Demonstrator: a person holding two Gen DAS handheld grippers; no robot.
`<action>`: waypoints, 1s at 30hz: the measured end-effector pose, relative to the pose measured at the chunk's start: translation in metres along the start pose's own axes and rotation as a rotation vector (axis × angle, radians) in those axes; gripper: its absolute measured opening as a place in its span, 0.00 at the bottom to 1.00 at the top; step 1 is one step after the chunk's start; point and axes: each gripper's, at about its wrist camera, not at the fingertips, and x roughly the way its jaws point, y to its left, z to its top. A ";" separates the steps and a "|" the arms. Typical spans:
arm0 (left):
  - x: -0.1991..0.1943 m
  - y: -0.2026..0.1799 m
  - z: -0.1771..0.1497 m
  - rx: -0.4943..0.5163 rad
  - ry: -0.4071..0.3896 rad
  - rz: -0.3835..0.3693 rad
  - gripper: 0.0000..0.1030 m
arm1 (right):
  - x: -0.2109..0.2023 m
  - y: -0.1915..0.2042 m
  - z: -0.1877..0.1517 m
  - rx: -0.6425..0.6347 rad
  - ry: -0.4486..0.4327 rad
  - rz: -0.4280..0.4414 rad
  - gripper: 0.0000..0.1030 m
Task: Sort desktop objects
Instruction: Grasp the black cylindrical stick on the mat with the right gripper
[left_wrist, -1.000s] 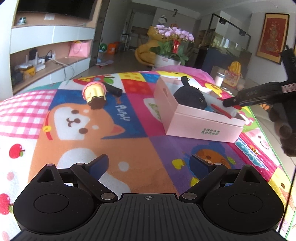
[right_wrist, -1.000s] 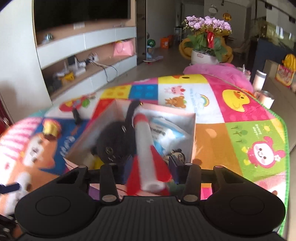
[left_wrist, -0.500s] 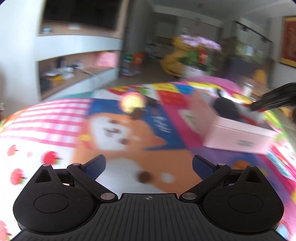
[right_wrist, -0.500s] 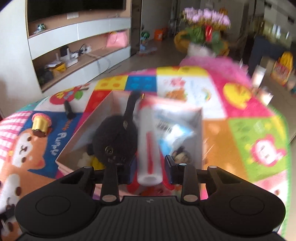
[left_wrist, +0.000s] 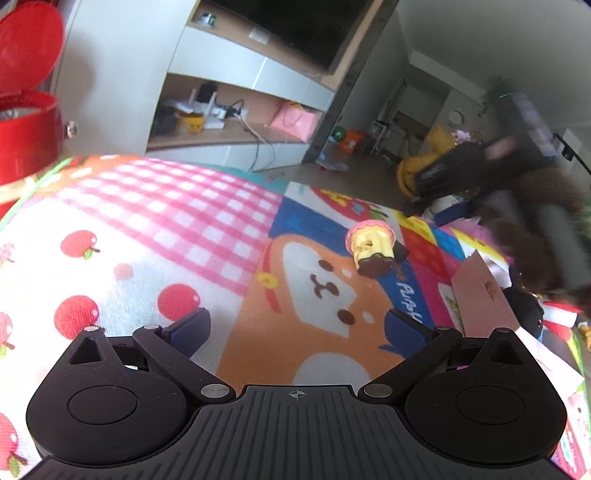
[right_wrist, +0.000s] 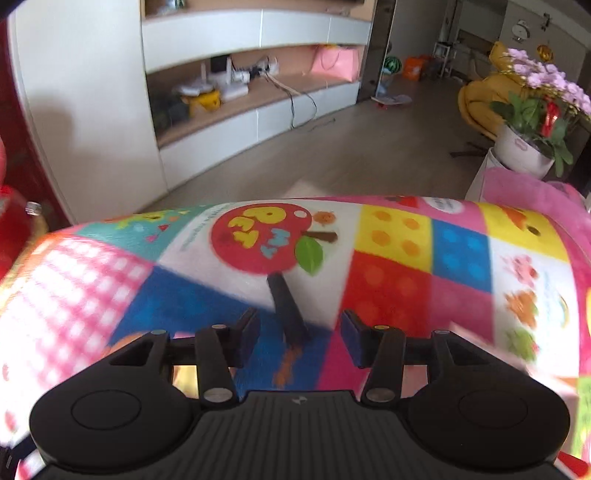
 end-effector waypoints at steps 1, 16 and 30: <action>0.000 0.001 0.000 -0.004 -0.001 -0.001 1.00 | 0.016 0.003 0.004 0.009 0.029 -0.001 0.46; -0.001 0.001 -0.003 -0.009 0.003 -0.017 1.00 | 0.046 0.000 -0.010 0.050 0.105 0.003 0.18; 0.006 -0.014 -0.002 0.081 0.051 -0.035 1.00 | -0.171 -0.052 -0.171 0.125 -0.035 0.284 0.18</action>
